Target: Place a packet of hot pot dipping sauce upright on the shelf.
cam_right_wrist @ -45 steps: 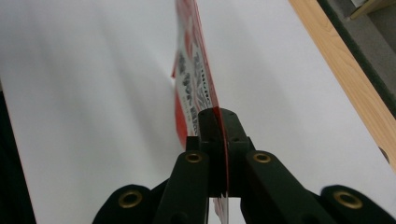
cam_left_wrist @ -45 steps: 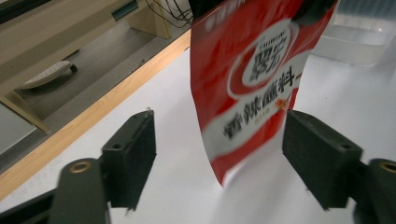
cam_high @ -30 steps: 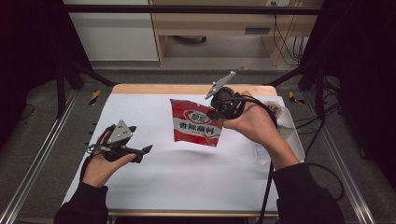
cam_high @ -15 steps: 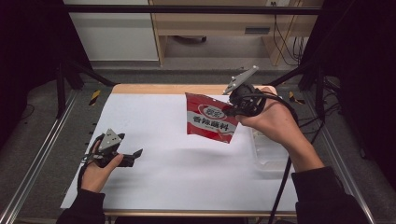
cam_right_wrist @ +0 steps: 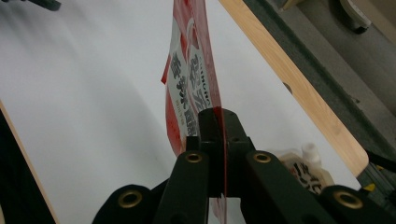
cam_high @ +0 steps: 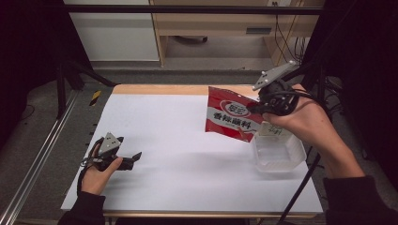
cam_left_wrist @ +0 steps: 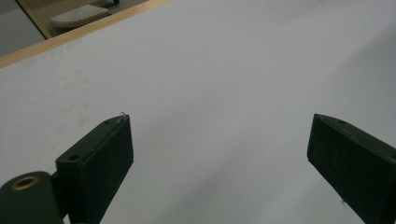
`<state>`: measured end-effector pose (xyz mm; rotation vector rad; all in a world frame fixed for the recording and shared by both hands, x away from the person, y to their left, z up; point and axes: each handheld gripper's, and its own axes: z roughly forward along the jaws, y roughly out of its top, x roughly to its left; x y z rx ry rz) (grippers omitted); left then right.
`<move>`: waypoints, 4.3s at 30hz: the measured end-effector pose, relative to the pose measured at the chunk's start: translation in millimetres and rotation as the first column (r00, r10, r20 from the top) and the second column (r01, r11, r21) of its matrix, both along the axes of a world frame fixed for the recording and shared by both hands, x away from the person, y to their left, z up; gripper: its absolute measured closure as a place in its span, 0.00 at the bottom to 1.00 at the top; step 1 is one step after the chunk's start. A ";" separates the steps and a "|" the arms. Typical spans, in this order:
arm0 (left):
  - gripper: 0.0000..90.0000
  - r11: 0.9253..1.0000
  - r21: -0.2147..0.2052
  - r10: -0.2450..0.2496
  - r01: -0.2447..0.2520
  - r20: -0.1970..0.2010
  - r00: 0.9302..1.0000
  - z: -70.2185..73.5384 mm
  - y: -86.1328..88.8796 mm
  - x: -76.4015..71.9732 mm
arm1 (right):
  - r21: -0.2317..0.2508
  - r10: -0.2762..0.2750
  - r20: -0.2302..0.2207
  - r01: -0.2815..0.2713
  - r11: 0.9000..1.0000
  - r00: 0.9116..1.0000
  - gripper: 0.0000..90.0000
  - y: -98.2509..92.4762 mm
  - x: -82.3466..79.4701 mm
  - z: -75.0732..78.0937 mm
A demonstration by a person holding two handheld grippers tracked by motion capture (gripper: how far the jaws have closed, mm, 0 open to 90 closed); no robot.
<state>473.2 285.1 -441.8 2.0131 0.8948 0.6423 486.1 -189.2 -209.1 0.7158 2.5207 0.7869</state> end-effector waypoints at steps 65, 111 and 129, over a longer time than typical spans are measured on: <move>0.08 0.998 0.018 -0.059 0.060 -0.029 0.998 -3.5 -8.3 -0.1 | -0.006 -0.308 -0.091 0.308 0.951 0.947 1.00 -144.4 -8.1 -46.6; 0.08 0.997 0.033 -0.068 0.070 -0.043 0.997 -5.1 -10.1 0.0 | -0.015 -0.347 -0.113 0.347 0.938 0.931 0.43 -143.0 1.8 -85.2; 0.08 0.997 0.032 -0.068 0.070 -0.043 0.997 -5.2 -10.2 0.0 | 0.051 -0.326 -0.026 0.327 0.944 0.945 0.15 -103.0 10.1 -66.6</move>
